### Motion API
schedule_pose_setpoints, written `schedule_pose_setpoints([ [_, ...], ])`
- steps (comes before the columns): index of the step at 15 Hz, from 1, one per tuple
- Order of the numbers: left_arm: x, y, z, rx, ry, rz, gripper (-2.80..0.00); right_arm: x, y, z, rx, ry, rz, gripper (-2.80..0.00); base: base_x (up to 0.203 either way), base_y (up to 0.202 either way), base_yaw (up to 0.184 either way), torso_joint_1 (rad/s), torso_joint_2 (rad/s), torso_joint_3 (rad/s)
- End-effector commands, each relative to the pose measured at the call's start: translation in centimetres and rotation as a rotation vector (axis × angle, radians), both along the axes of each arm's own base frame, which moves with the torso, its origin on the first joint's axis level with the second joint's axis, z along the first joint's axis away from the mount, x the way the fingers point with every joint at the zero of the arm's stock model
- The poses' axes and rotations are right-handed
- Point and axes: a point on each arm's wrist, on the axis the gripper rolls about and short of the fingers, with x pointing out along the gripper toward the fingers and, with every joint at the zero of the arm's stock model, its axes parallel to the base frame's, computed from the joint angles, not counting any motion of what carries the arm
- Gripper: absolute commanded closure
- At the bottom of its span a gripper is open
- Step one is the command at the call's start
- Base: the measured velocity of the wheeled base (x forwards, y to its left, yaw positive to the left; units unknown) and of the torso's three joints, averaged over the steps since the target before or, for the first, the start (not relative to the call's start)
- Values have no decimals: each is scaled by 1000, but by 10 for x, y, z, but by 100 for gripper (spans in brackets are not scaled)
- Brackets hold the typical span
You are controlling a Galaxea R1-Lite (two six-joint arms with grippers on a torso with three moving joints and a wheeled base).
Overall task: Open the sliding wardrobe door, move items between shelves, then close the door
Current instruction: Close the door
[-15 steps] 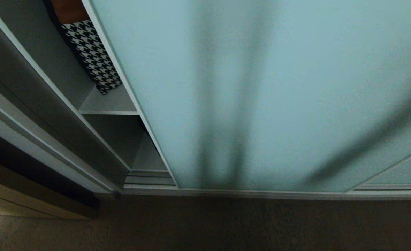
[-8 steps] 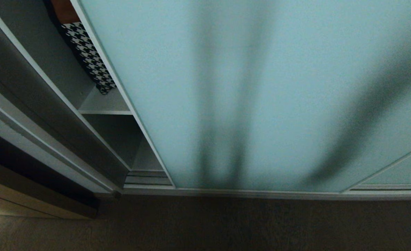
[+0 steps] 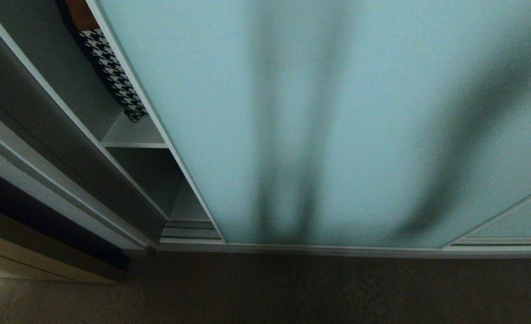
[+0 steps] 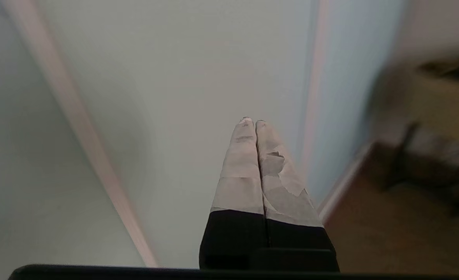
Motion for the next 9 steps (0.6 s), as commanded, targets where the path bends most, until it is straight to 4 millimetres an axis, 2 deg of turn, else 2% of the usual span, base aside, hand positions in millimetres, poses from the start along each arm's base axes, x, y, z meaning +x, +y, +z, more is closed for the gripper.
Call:
schedule_pose_setpoints([
  [1, 0, 0, 0, 0, 1, 0, 0, 6, -41, -6, 65, 41, 140, 0, 0, 0, 0, 0, 0, 0],
  [4, 0, 0, 0, 0, 1, 0, 0, 16, -66, 5, 89, -1, 354, 0, 0, 0, 0, 0, 0, 0],
  [7, 0, 0, 0, 0, 1, 0, 0, 21, -75, 24, 179, -104, 558, 0, 0, 0, 0, 0, 0, 0],
  [9, 0, 0, 0, 0, 1, 0, 0, 24, -79, 27, 216, -119, 647, 0, 0, 0, 0, 0, 0, 0],
])
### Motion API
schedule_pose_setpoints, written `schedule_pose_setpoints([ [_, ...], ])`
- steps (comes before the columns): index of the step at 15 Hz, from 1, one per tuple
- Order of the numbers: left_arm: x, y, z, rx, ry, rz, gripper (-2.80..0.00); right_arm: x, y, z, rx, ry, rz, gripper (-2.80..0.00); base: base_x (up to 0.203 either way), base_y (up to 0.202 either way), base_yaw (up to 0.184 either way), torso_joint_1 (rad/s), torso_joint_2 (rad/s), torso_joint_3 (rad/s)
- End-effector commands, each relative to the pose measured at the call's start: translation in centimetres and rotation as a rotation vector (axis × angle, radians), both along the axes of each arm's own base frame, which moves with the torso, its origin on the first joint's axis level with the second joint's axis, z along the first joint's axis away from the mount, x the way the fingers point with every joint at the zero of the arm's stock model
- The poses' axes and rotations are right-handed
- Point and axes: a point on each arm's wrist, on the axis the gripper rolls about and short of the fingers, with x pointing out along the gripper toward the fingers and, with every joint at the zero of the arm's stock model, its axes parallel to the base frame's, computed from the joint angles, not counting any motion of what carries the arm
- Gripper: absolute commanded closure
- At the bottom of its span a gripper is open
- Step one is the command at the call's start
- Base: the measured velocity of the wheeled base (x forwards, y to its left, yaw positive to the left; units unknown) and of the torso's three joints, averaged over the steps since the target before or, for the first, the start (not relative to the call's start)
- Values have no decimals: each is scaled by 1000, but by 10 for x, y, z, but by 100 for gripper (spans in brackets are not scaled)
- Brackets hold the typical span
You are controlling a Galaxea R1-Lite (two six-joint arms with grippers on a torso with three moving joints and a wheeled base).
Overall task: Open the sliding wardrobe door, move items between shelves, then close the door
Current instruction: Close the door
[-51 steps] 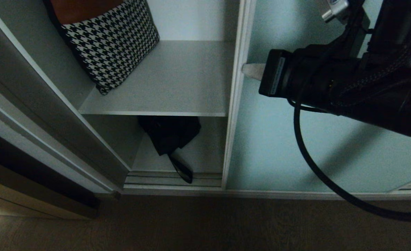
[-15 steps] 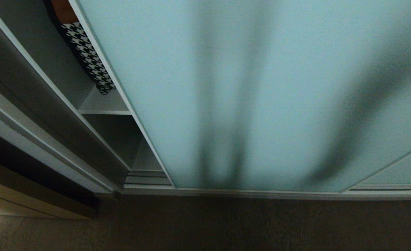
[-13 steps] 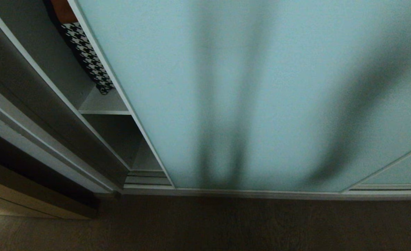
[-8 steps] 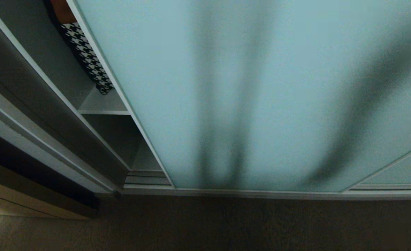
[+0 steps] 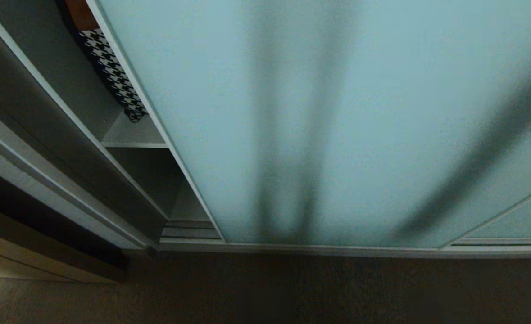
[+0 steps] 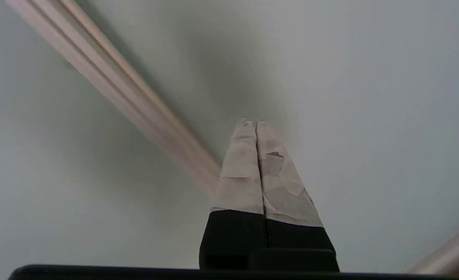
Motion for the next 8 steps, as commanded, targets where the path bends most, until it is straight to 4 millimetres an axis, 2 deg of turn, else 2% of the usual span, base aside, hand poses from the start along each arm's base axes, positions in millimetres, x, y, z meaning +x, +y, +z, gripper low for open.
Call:
schedule_pose_setpoints([
  [1, 0, 0, 0, 0, 1, 0, 0, 6, -14, -1, 49, -13, 72, 0, 0, 0, 0, 0, 0, 0],
  [8, 0, 0, 0, 0, 1, 0, 0, 7, -19, 11, 22, -151, 189, 0, 0, 0, 0, 0, 0, 0],
])
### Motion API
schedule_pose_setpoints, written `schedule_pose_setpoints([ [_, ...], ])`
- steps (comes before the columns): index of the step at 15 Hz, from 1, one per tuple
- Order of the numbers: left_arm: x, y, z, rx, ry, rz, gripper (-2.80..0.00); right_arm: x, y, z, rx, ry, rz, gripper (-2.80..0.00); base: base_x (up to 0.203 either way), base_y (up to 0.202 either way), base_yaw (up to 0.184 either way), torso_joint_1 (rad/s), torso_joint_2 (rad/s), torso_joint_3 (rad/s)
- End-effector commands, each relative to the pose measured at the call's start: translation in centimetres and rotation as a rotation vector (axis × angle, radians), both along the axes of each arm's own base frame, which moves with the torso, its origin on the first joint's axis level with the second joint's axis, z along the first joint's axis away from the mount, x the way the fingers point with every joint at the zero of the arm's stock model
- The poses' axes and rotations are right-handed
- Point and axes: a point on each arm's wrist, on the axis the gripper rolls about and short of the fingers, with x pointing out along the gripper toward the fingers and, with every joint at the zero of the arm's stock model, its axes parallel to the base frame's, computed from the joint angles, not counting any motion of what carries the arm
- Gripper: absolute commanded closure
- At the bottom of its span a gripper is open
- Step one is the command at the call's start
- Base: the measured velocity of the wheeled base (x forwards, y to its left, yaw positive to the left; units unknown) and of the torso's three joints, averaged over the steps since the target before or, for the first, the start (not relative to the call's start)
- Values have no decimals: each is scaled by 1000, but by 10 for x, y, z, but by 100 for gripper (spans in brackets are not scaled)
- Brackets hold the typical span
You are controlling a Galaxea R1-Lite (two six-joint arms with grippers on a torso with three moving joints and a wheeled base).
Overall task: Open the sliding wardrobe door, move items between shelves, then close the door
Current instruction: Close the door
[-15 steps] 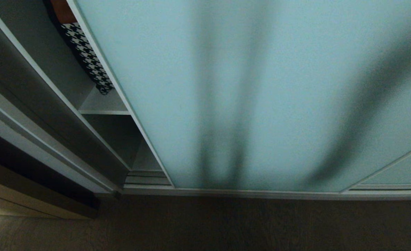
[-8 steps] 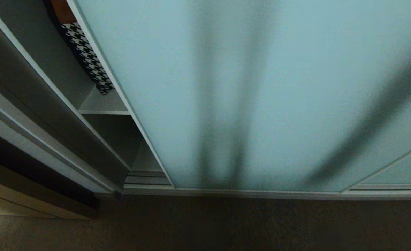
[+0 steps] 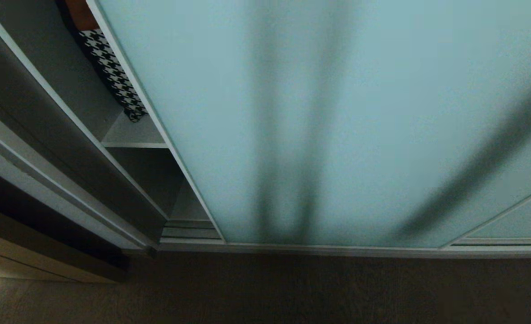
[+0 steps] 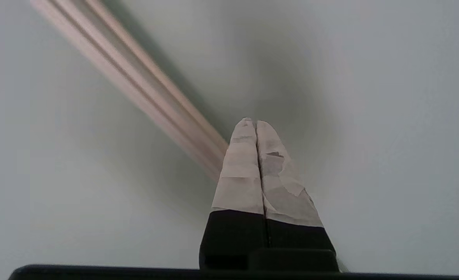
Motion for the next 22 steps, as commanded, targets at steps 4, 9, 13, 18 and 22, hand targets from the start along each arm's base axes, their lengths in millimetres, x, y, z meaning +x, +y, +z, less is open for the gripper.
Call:
schedule_pose_setpoints([
  [4, 0, 0, 0, 0, 1, 2, 0, 5, -17, -6, 42, -23, 92, 0, 0, 0, 0, 0, 0, 0],
  [9, 0, 0, 0, 0, 1, 0, 0, 10, -18, -11, 124, 1, 209, 0, 0, 0, 0, 0, 0, 0],
  [13, 0, 0, 0, -1, 1, 0, 0, 19, -28, -17, 144, 29, 256, 0, 0, 0, 0, 0, 0, 0],
  [18, 0, 0, 0, 0, 1, 0, 0, 33, -20, -20, 204, 48, 360, 0, 0, 0, 0, 0, 0, 0],
  [22, 0, 0, 0, 0, 1, 0, 0, 38, -15, -17, 190, 48, 384, 0, 0, 0, 0, 0, 0, 0],
])
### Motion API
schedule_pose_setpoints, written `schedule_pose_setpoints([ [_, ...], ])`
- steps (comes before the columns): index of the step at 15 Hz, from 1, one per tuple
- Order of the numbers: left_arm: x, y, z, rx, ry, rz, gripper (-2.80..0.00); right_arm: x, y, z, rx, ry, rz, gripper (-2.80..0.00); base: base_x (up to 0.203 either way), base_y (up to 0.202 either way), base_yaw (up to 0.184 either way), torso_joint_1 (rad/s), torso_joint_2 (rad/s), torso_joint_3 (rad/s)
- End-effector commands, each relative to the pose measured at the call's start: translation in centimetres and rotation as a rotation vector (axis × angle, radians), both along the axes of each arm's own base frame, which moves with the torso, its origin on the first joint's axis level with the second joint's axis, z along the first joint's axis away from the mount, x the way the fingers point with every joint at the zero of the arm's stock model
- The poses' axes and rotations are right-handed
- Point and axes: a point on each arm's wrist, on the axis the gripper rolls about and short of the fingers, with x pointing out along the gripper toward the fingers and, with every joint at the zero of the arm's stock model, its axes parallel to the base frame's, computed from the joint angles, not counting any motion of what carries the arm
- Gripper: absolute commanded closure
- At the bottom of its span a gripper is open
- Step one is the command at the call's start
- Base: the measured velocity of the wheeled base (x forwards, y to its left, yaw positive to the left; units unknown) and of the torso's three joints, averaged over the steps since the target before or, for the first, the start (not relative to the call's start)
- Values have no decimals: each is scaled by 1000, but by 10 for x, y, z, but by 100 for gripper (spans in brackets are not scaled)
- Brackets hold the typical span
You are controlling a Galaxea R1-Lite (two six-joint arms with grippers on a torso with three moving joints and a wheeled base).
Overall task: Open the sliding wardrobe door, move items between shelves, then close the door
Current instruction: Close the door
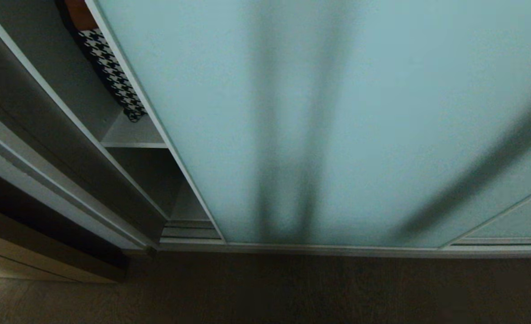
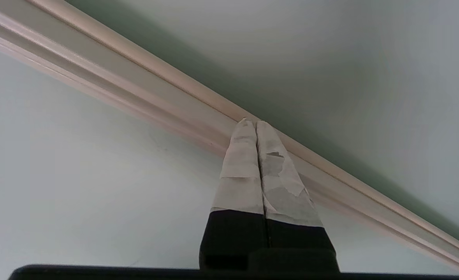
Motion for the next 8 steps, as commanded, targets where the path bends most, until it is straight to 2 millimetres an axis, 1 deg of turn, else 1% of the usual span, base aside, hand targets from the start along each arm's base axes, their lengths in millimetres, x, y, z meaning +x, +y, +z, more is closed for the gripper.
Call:
schedule_pose_setpoints([
  [1, 0, 0, 0, 0, 1, 0, 0, 3, 5, 3, -9, -3, 23, 0, 0, 0, 0, 0, 0, 0],
  [6, 0, 0, 0, 0, 1, 0, 0, 13, 18, -1, 5, 3, 82, 0, 0, 0, 0, 0, 0, 0],
  [8, 0, 0, 0, 0, 1, 0, 0, 14, 27, -2, 8, 5, 101, 0, 0, 0, 0, 0, 0, 0],
])
